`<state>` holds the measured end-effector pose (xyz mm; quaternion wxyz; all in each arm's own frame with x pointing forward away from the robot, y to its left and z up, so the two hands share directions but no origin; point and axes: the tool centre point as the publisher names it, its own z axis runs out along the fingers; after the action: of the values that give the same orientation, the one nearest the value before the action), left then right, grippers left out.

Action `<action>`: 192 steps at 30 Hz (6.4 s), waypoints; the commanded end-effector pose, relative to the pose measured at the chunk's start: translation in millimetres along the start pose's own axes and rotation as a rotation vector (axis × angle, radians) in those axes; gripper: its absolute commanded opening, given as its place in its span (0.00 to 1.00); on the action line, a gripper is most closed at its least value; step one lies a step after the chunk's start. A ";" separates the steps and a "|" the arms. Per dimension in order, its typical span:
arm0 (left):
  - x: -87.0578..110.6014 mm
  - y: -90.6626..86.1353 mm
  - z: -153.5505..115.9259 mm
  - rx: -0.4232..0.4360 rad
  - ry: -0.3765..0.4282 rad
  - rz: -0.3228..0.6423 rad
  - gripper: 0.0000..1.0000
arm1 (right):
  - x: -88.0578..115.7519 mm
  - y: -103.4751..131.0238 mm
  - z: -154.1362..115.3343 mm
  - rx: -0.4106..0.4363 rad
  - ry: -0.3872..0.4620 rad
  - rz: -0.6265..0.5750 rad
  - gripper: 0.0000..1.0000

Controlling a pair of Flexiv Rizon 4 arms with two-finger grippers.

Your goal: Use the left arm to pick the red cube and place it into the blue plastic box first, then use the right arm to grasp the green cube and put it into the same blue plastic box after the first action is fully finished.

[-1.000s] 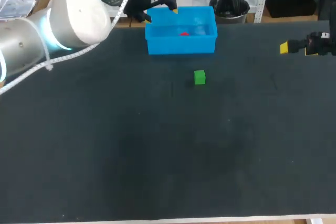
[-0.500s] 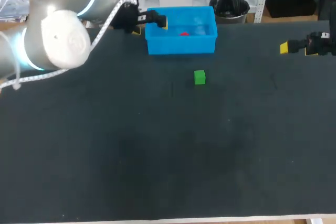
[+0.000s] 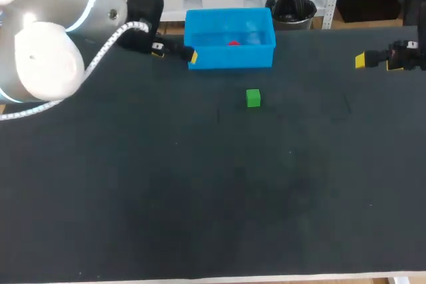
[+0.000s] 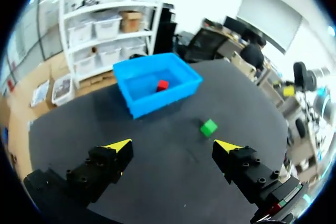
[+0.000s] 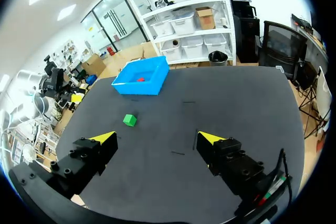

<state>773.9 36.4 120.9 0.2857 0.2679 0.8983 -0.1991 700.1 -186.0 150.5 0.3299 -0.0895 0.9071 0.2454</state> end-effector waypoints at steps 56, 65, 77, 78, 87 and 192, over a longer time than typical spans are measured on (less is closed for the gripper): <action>73.0 14.3 -71.5 0.212 0.059 0.354 1.00 | 0.2 -0.2 0.5 0.000 -0.001 0.000 1.00; 73.0 14.3 -71.5 0.212 0.059 0.354 1.00 | 6.0 13.4 -1.9 -0.038 -0.002 -0.013 1.00; 73.0 14.3 -71.5 0.212 0.059 0.354 1.00 | -14.7 37.2 19.8 -0.030 0.072 -0.096 1.00; 73.0 14.3 -71.5 0.212 0.059 0.354 1.00 | -16.9 40.2 22.4 -0.026 0.079 -0.100 1.00; 73.0 14.3 -71.5 0.212 0.059 0.354 1.00 | -33.9 75.2 50.8 0.047 0.153 -0.109 1.00; 73.0 14.3 -71.5 0.212 0.059 0.354 1.00 | -42.1 148.1 161.7 0.482 0.617 0.087 1.00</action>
<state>702.6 109.7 127.9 0.2580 0.4550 0.8208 -0.2296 763.1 16.1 131.6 0.0556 -0.0415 0.9975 0.0093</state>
